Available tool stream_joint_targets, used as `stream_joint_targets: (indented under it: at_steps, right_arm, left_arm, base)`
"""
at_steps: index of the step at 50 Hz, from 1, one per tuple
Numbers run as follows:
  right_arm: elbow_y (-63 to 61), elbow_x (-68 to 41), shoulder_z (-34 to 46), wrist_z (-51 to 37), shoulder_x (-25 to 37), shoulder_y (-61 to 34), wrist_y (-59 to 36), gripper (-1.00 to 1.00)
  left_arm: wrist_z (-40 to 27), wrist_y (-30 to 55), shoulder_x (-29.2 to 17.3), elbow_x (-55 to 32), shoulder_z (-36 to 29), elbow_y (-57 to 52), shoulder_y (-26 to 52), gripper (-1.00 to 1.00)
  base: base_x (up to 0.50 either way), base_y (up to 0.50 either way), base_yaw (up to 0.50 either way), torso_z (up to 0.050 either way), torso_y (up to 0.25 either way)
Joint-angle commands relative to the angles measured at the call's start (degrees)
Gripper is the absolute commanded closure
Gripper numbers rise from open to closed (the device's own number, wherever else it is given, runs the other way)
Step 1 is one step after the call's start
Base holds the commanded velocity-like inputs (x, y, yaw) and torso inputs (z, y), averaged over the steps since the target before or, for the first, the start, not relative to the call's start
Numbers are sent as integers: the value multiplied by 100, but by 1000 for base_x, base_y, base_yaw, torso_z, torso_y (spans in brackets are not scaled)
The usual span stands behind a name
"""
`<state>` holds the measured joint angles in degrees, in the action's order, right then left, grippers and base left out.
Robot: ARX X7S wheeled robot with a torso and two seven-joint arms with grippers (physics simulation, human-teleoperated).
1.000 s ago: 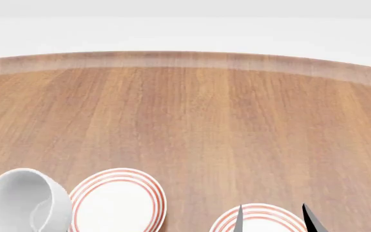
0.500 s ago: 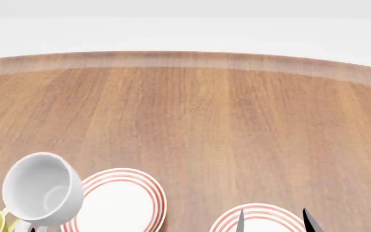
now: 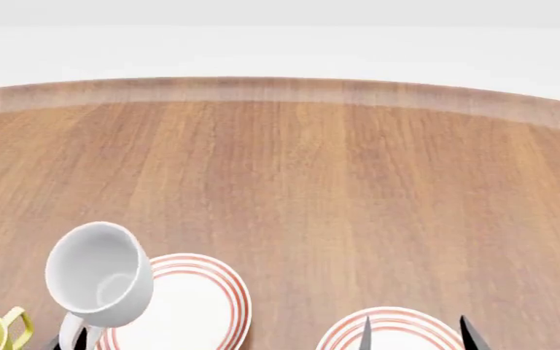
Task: Put the white mug on the left plate.
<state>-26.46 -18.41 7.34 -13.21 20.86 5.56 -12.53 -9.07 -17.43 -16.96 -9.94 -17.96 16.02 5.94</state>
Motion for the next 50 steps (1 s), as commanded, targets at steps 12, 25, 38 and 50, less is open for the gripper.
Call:
stream_joint_targets:
  at_steps: [12, 25, 38, 50]
  right_arm:
    - [28, -34, 2, -18, 24, 18, 72, -100]
    - [10, -54, 16, -46, 42, 19, 58, -100]
    - [147, -11, 81, -35, 33, -26, 117, -100]
    - [168, -22, 65, -52, 50, 25, 180, -100]
  left_arm:
    - [273, -866, 643, 69, -137, 2831, 1253, 100]
    - [392, -1480, 925, 160, -202, 4371, 1872, 100]
    - [572, -2185, 1226, 182, -219, 5852, 2444, 100]
    - [630, -2016, 1299, 333, -27, 5891, 2485, 100]
  base:
    - [0, 0, 0, 0, 0]
    - [0, 0, 0, 0, 0]
    - [0, 0, 0, 0, 1]
    - [0, 0, 0, 0, 0]
